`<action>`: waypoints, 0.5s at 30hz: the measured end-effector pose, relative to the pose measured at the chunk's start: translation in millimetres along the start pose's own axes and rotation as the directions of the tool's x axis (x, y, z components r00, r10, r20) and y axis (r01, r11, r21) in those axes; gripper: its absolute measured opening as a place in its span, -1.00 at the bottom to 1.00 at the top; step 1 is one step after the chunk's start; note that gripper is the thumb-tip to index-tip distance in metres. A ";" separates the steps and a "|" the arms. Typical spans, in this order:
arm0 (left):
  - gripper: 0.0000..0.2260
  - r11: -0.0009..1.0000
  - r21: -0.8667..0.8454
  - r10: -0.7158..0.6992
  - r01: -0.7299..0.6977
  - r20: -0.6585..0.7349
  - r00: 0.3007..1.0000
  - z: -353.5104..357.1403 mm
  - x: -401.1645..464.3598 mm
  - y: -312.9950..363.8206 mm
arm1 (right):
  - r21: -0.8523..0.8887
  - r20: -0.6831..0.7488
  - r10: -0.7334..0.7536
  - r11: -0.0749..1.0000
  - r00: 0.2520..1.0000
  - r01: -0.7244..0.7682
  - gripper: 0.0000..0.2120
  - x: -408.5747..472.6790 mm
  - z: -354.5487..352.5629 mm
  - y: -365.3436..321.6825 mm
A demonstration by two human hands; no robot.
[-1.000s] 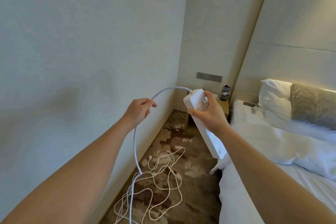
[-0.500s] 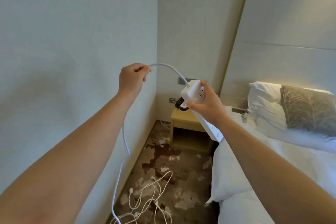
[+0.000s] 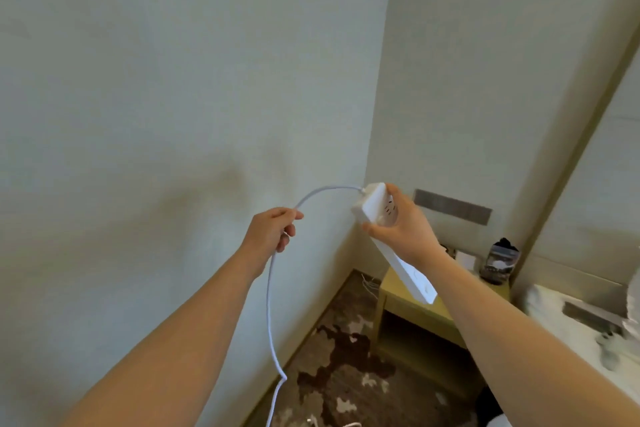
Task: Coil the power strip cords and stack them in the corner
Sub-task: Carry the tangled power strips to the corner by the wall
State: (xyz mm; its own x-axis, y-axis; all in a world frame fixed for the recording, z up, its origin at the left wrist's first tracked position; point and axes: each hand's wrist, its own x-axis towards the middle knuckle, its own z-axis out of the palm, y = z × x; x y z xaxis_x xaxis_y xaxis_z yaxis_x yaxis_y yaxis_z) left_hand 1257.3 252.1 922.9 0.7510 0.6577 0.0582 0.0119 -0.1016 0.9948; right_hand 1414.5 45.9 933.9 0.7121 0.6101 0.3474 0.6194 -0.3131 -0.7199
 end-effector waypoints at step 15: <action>-0.81 0.991 -0.076 0.093 -0.114 -0.235 0.967 77.3 316.4 -8.2 | -0.198 0.044 0.042 0.980 0.998 -0.032 -0.26 274.3 41.3 134.6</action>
State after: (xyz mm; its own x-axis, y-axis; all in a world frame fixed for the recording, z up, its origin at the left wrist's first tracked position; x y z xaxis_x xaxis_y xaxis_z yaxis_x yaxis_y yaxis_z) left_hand 1545.8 403.4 926.7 0.5723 0.8025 0.1685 -0.1239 -0.1186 0.9852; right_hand 1679.6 201.2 907.4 0.7220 0.6279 0.2904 0.6495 -0.4707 -0.5971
